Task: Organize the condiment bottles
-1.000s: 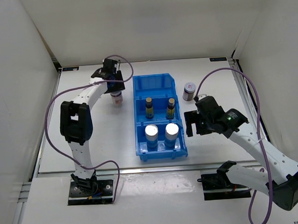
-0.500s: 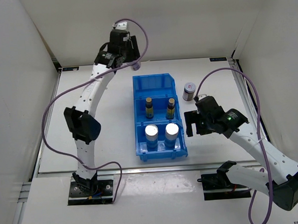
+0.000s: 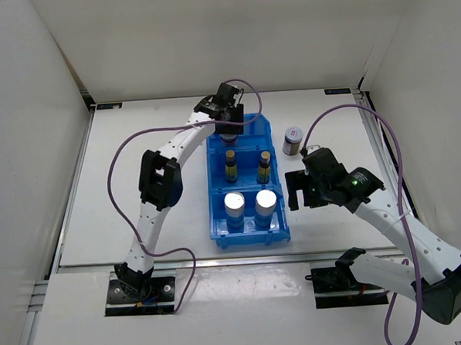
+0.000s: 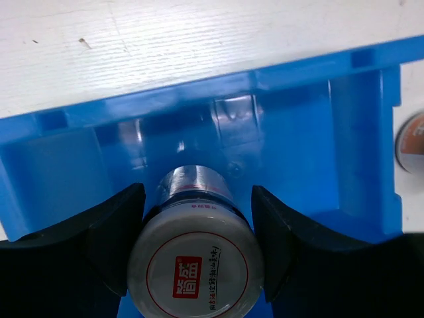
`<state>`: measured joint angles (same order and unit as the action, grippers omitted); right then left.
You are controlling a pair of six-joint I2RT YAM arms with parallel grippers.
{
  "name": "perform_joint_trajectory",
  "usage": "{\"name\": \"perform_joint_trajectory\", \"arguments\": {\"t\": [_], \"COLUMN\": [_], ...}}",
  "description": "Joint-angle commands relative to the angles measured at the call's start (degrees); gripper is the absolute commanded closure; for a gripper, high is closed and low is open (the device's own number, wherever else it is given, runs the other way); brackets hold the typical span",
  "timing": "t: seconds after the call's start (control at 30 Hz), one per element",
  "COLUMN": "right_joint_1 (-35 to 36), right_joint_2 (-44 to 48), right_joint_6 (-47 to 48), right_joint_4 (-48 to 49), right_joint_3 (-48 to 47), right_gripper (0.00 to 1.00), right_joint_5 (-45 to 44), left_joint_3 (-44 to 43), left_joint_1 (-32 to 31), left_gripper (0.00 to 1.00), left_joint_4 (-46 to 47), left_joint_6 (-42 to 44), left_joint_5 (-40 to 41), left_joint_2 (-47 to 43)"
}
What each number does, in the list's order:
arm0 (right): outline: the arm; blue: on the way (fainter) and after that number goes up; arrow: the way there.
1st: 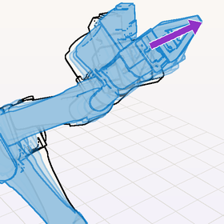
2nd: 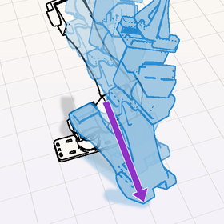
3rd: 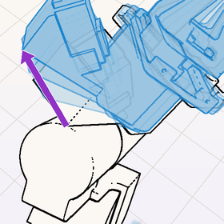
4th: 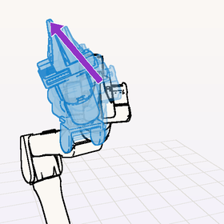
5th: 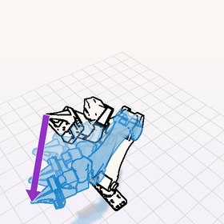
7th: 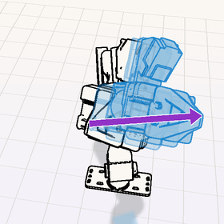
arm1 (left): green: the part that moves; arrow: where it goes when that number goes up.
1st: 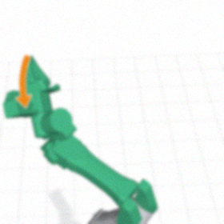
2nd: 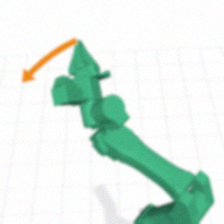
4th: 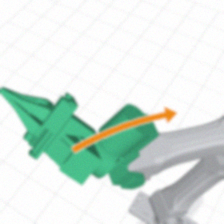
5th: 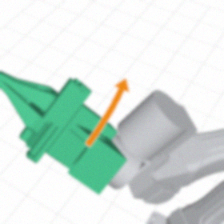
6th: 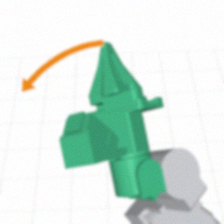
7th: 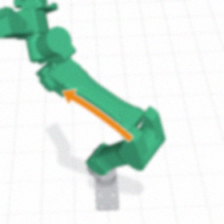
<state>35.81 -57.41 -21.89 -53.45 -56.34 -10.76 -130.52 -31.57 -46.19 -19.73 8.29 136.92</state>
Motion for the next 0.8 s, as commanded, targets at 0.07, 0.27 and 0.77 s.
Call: {"name": "perform_joint_trajectory", "arguments": {"t": [0.07,0.27,0.77], "right_joint_1": [0.2,0.2,-0.3], "right_joint_2": [0.9,0.9,0.9], "right_joint_6": [-0.1,-0.1,-1.2], "right_joint_4": [1.2,0.6,-2.2], "right_joint_3": [-0.4,-0.4,-4.6], "right_gripper": [0.01,0.01,0.01], "right_joint_5": [-1.0,-1.0,-5.9], "left_joint_3": [-1.3,0.5,2.3], "left_joint_1": [0.8,0.8,0.8], "left_gripper": [0.82,0.28,0.01], "left_joint_4": [3.8,3.8,3.8], "left_joint_6": [0.2,0.7,3.7], "left_joint_5": [3.6,4.1,9.0], "left_joint_2": [-2.8,-2.3,-18.2]}}
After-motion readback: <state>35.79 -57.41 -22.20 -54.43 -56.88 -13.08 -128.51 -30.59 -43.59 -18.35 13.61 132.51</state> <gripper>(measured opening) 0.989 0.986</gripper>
